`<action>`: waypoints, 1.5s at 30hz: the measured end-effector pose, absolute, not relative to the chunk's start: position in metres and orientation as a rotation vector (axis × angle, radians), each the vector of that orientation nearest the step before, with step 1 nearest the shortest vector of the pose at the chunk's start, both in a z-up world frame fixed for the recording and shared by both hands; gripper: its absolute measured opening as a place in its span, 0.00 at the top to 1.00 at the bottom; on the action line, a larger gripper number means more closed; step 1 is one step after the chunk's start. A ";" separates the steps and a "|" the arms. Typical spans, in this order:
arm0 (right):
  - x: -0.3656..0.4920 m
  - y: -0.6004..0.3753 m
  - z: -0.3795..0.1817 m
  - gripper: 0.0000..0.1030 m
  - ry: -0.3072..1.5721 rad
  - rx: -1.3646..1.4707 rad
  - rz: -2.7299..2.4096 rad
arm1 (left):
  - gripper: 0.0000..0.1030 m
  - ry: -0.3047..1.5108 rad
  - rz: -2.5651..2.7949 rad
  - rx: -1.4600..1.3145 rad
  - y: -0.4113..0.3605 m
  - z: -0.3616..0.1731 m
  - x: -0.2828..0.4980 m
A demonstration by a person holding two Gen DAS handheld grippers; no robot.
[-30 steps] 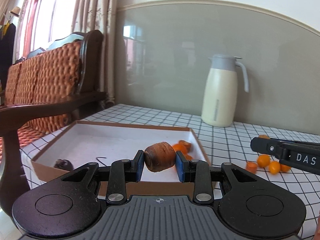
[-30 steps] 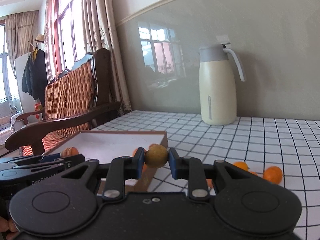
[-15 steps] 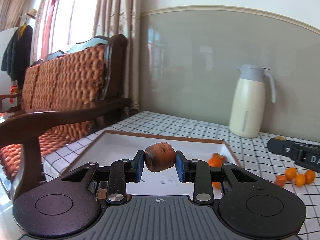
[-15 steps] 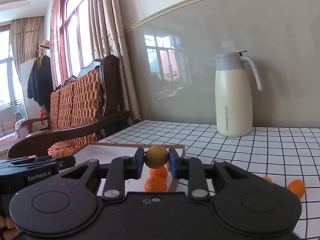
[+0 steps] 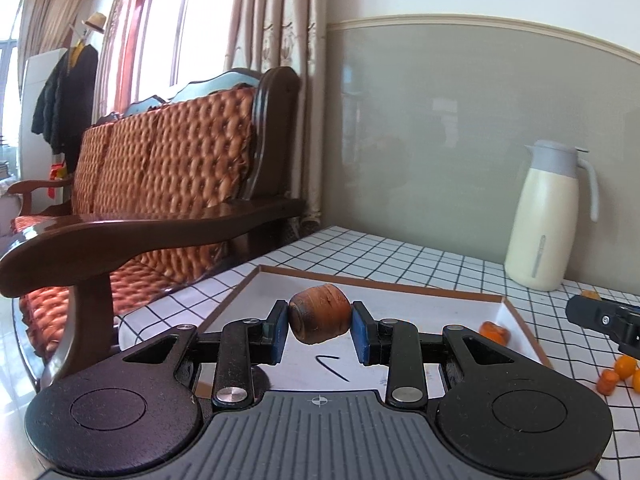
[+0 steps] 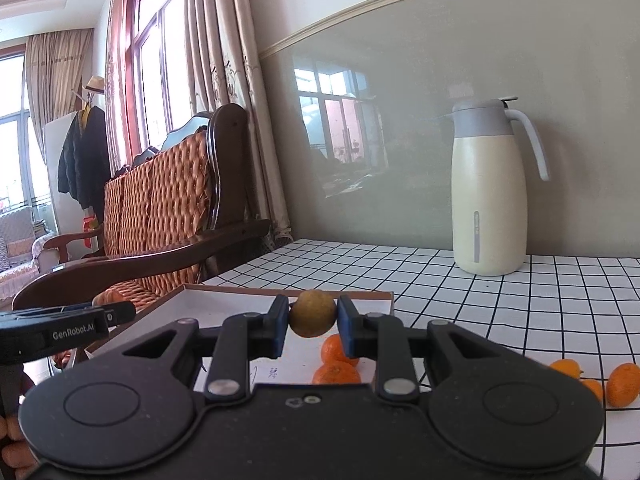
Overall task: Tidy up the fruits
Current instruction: 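Carry the carrot chunk in the left tool over the box while the right tool carries the brown fruit, then open the left tool to drop the carrot chunk into the box while the right tool drops its fruit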
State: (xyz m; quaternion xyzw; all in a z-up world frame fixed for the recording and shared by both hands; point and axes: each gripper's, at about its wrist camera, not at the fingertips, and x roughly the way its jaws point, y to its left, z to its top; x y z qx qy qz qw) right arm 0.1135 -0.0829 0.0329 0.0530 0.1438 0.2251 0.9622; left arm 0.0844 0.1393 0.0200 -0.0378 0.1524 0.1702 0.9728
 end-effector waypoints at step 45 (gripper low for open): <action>0.188 -0.026 0.014 0.74 0.424 0.033 0.413 | 0.67 0.435 0.452 -0.122 0.200 -0.011 0.155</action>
